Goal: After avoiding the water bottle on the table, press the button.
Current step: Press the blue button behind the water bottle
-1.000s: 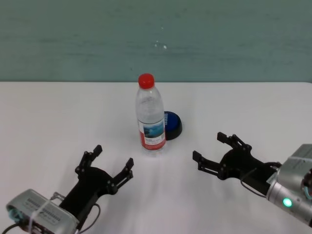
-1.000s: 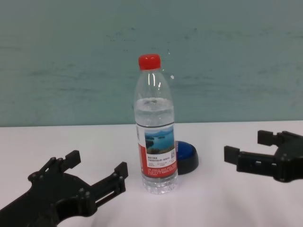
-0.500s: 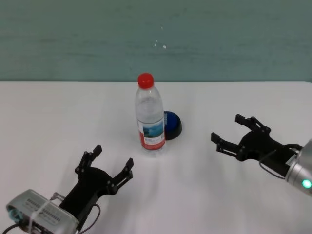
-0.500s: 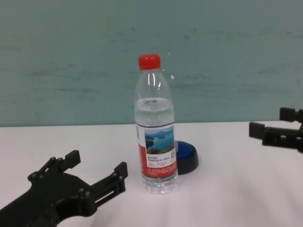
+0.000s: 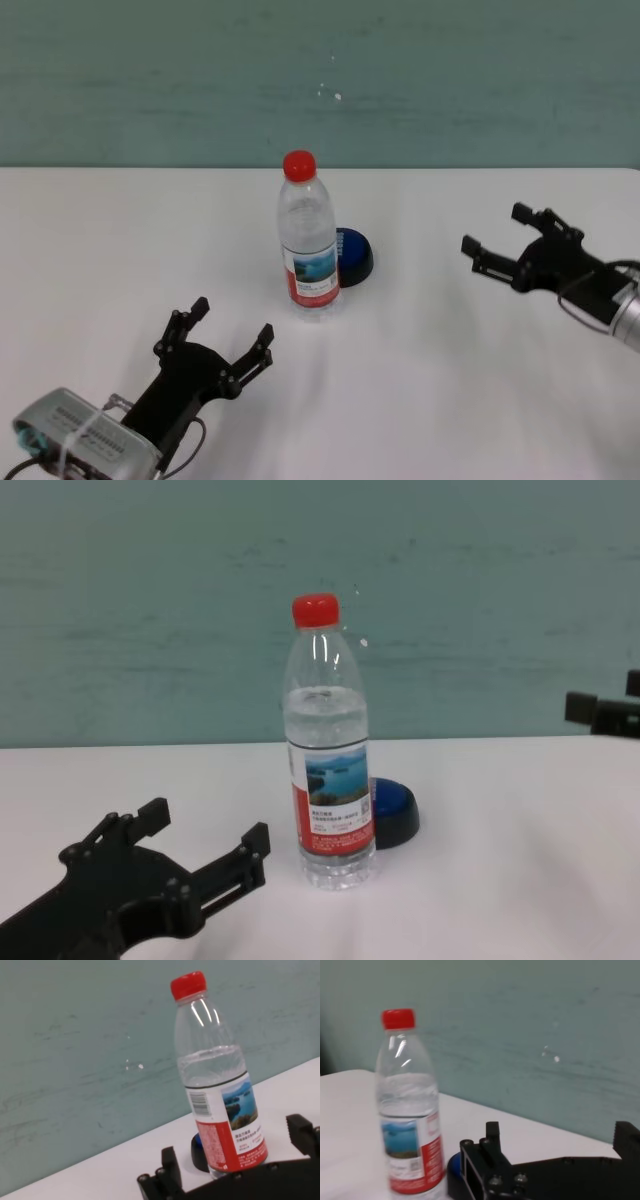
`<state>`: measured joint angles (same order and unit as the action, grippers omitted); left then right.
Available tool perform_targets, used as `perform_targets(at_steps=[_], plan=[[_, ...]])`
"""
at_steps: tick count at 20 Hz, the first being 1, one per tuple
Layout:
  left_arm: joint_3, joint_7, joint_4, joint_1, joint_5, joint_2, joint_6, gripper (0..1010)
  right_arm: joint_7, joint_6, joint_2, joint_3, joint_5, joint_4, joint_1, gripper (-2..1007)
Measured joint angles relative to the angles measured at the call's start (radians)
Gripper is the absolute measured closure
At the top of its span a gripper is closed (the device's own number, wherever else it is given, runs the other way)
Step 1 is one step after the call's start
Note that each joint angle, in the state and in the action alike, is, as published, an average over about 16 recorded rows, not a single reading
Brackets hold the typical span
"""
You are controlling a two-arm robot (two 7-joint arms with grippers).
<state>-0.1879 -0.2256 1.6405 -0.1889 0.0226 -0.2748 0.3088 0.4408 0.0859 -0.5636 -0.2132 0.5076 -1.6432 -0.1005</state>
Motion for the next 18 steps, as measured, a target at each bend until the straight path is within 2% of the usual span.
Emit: perform_targets(at_steps=[4, 8, 18], plan=[[0.0, 0.0, 0.0, 0.0, 0.0, 0.0, 0.0, 10, 0.015, 0.001, 0.007, -0.017, 0.013, 0.061, -0.061, 2], [0.0, 0.0, 0.0, 0.0, 0.0, 0.0, 0.0, 10, 0.03, 0.005, 0.023, -0.041, 0.023, 0.14, -0.134, 2], [0.0, 0.0, 0.0, 0.0, 0.0, 0.0, 0.0, 10, 0.053, 0.007, 0.095, -0.107, 0.024, 0.356, -0.324, 2]])
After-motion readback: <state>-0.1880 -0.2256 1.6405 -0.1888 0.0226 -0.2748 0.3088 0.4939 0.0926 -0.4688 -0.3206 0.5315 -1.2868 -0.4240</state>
